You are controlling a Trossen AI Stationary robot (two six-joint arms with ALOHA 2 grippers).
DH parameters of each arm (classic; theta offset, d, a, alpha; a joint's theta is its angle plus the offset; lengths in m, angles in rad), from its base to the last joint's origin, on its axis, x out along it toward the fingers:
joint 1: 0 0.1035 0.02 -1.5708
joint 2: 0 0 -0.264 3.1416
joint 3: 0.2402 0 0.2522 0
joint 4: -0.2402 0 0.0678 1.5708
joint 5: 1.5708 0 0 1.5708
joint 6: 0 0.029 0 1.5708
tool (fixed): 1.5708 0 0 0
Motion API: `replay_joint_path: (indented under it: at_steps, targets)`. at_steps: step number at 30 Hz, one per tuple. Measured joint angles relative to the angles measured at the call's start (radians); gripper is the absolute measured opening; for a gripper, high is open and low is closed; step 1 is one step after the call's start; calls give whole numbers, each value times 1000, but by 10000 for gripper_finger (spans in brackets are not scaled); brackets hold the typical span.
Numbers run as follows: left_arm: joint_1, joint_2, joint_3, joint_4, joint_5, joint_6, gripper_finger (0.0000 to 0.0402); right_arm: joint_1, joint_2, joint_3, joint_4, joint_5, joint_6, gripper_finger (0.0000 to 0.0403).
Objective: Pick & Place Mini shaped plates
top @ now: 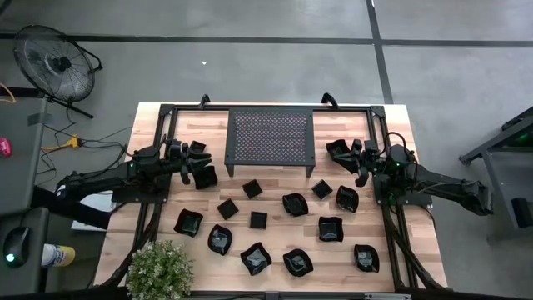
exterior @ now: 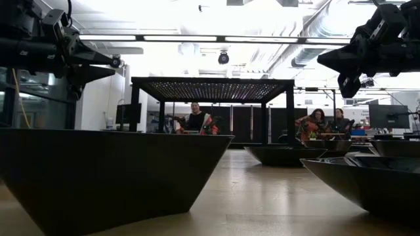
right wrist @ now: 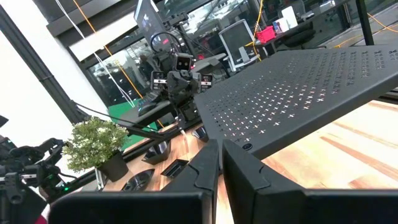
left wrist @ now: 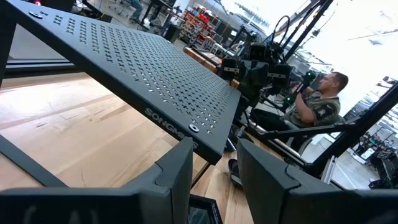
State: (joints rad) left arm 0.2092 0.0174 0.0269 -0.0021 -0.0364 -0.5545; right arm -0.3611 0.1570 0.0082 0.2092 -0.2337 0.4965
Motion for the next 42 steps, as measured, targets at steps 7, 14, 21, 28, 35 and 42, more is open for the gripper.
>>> replay_joint_path:
  at_steps: [7,14,21,28,35,42]
  targets:
    - [0,0,0,0,0,0,124,0,0,0,0,0,0,16]
    - [0,0,0,0,0,0,124,0,0,0,0,0,0,16]
    - [0,0,0,0,0,0,124,0,0,0,-4,1,-62,16]
    - [0,0,0,0,0,0,124,-2,0,0,-11,72,-576,16]
    - [0,0,0,0,0,0,124,-2,0,0,-11,190,-644,16]
    - [0,0,0,0,0,0,124,-1,0,0,-11,243,-632,16]
